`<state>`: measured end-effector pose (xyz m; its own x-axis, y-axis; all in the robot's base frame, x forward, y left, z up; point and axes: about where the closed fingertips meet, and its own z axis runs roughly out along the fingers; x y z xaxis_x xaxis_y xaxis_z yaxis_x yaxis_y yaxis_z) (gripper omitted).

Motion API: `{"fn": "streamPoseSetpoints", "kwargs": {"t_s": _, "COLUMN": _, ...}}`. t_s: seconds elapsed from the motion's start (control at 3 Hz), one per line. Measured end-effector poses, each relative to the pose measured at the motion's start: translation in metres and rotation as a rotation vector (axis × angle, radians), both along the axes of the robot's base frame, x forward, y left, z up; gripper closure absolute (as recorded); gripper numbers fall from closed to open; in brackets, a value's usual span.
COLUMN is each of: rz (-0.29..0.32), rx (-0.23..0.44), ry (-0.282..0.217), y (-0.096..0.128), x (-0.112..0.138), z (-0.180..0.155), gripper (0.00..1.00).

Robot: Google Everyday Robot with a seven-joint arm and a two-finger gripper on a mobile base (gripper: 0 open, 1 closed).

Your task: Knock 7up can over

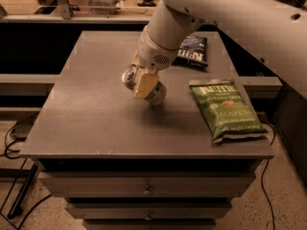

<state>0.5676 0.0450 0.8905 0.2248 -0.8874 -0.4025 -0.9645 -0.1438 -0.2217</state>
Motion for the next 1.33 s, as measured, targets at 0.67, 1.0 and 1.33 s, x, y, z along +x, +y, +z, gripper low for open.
{"fn": "streamPoseSetpoints", "kwargs": {"t_s": 0.67, "rz": 0.018, "rx": -0.208, "ry": -0.07, "y": -0.01, "x": 0.007, "z": -0.023, "gripper": 0.13}}
{"fn": "streamPoseSetpoints", "kwargs": {"t_s": 1.0, "rz": 0.022, "rx": -0.226, "ry": -0.078, "y": -0.011, "x": 0.007, "z": -0.024, "gripper": 0.0}}
{"fn": "streamPoseSetpoints", "kwargs": {"t_s": 1.33, "rz": 0.022, "rx": -0.226, "ry": -0.078, "y": -0.011, "x": 0.007, "z": -0.024, "gripper": 0.0}}
